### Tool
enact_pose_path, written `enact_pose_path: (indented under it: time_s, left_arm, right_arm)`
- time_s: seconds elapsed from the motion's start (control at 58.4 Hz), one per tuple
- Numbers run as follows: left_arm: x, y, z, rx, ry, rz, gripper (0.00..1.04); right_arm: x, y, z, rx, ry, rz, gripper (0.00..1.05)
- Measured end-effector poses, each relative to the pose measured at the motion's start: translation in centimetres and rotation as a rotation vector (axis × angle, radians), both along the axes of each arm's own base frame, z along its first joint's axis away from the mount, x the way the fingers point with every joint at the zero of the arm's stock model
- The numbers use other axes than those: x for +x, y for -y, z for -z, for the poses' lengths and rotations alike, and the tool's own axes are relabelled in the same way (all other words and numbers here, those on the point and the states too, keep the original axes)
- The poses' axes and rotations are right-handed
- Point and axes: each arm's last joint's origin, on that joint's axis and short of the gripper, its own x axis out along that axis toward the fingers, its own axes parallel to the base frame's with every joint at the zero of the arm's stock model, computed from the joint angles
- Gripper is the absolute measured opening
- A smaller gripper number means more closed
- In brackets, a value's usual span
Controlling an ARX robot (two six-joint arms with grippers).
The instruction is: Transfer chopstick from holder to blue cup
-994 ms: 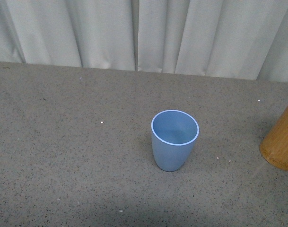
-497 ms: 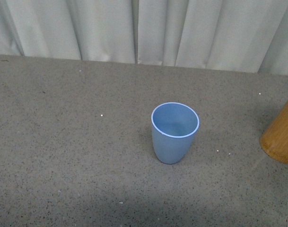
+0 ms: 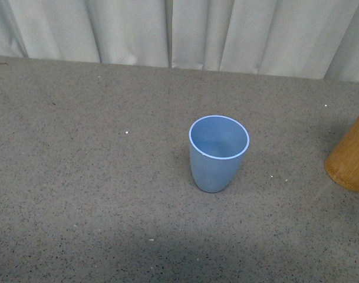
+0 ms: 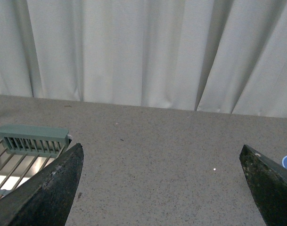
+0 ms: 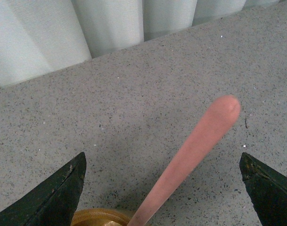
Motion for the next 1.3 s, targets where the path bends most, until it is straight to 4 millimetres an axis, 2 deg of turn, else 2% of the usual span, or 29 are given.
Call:
enact_pose_path:
  time_s: [0.154,0.377,0.463,0.702,0.942,1.079,1.199,1.302]
  left_arm:
    - [0.0,0.0,0.0,0.0,0.0,0.0,0.98]
    - [0.0,0.0,0.0,0.0,0.0,0.0,0.98]
    - [0.0,0.0,0.0,0.0,0.0,0.0,0.98]
    - [0.0,0.0,0.0,0.0,0.0,0.0,0.98]
    - [0.0,0.0,0.0,0.0,0.0,0.0,0.98]
    - [0.0,0.0,0.0,0.0,0.0,0.0,0.98]
    - [0.0,0.0,0.0,0.0,0.0,0.0,0.98]
    - [0.0,0.0,0.0,0.0,0.0,0.0,0.98]
  right_arm:
    - [0.1,-0.3,0.3,0.004,0.0,-0.001,0.61]
    - [0.1,-1.0,0.5,0.022,0.034,-0.012,0.12]
    - [0.1,-1.1,0.5,0.033,0.046,-0.014,0.03]
    - [-0.1,-1.2,0.6,0.056,0.056,-0.02,0.03]
    - [-0.8,-1.4,-0.2,0.074,0.074,-0.022,0.03]
    - [-1.3,-1.4,-1.9,0.082,0.115,-0.02,0.03]
    - [-2.0,-1.3,-4.3,0.087,0.182,-0.022,0.03]
    - [-2.5,-1.0,-5.7,0.074,0.219,-0.015,0.03]
